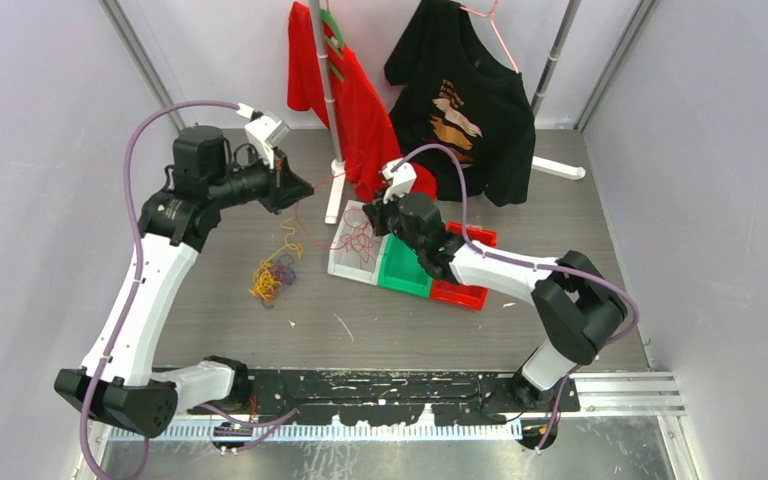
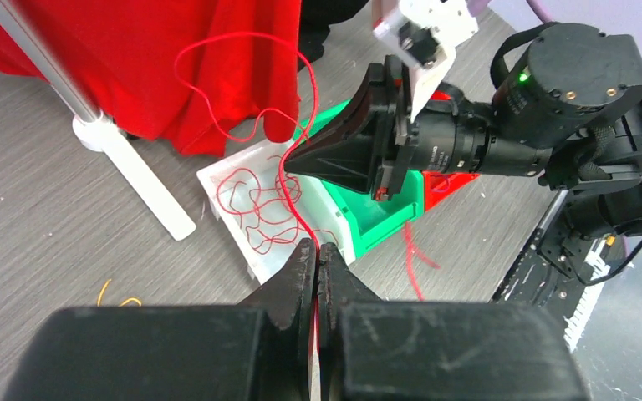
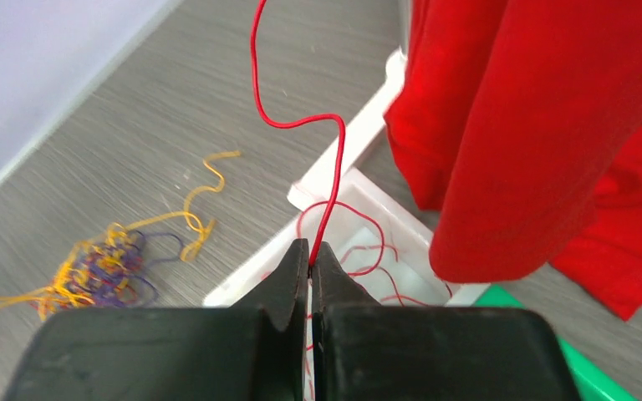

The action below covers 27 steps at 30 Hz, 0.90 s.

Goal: Untangle the cables
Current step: Place the cable in the bin.

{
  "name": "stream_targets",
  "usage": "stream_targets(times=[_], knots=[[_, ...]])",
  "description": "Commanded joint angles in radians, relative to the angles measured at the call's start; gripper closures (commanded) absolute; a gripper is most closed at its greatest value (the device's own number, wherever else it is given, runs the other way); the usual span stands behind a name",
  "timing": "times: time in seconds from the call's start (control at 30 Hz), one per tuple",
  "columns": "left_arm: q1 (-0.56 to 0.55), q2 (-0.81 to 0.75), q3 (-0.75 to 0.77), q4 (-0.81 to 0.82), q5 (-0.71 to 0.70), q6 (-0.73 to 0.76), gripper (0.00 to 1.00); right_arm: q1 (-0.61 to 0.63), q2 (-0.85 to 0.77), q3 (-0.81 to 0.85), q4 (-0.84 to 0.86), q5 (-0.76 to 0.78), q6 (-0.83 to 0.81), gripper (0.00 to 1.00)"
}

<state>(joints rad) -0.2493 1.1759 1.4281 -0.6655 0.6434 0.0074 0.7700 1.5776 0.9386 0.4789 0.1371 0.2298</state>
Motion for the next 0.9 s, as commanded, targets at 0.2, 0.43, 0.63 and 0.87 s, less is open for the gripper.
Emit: stream_targets(times=[0.2,0.43,0.63,0.87], knots=[[-0.081,0.063,-0.056,0.136,-0.223,0.028,1.0,-0.009,0.048,0.036,-0.14,0.015,0.02,0.61],[-0.085,0.149,0.009,0.146,-0.296,0.038,1.0,-0.013,-0.073,0.044,-0.302,0.017,0.018,0.42],[-0.109,0.212,0.038,0.129,-0.268,0.015,1.0,-0.033,-0.199,-0.016,-0.336,0.009,0.037,0.41],[-0.185,0.295,0.031,0.129,-0.313,0.029,1.0,-0.075,-0.298,-0.071,-0.273,-0.086,0.116,0.41]])
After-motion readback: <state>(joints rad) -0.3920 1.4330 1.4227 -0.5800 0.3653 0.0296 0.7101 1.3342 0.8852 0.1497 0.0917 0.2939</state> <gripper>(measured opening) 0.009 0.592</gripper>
